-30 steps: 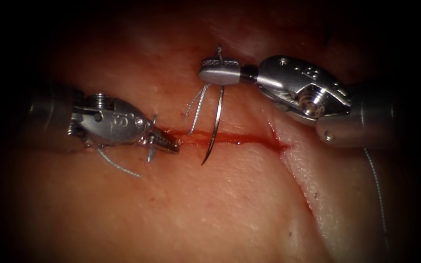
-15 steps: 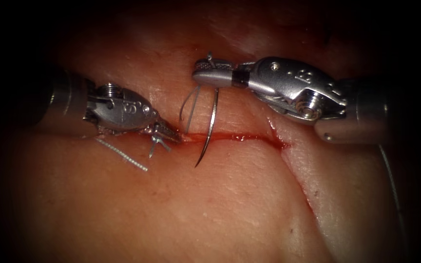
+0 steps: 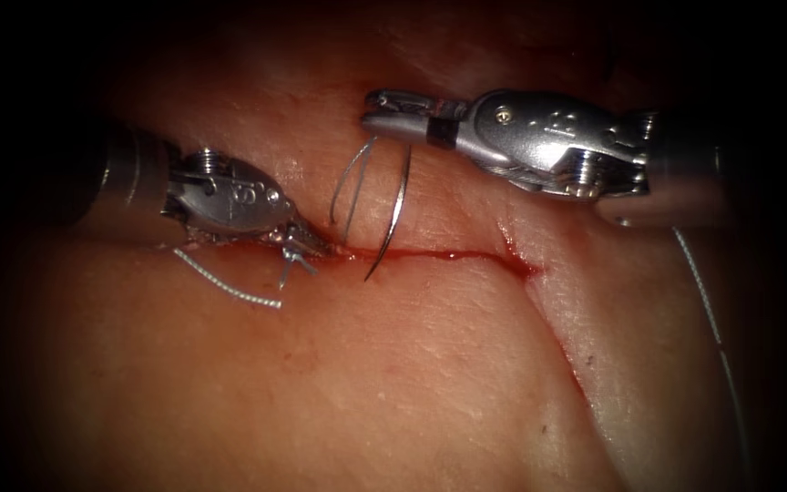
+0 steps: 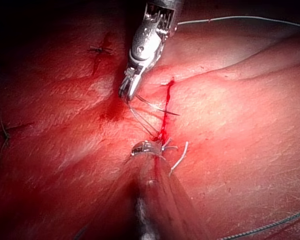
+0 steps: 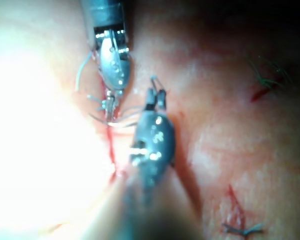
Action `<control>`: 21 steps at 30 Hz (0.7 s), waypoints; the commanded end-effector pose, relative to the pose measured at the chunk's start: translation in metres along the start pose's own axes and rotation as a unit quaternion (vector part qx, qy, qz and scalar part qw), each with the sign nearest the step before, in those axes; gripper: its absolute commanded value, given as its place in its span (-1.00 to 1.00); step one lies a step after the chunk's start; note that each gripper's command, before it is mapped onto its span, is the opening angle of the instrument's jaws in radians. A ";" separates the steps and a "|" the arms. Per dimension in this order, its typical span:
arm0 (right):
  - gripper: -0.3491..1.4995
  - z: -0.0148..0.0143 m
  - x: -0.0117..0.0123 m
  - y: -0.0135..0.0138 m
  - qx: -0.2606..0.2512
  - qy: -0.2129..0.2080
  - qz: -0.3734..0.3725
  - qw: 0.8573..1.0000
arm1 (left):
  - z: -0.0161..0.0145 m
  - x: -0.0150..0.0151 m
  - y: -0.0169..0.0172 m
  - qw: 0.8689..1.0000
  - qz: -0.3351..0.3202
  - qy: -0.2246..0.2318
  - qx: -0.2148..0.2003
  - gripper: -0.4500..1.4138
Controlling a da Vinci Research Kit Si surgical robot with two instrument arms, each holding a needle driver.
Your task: Wound Closure
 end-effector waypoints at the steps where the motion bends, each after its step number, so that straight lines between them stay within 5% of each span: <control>1: -1.00 0.0017 -0.0007 -0.0001 -0.001 -0.005 -0.016 1.000 | 0.0006 0.0000 -0.0005 1.000 -0.001 0.000 0.000 -0.82; 21: -1.00 0.0039 -0.0031 0.0006 -0.004 -0.036 -0.109 0.993 | 0.0002 0.0000 0.0005 1.000 -0.002 -0.002 0.000 -0.89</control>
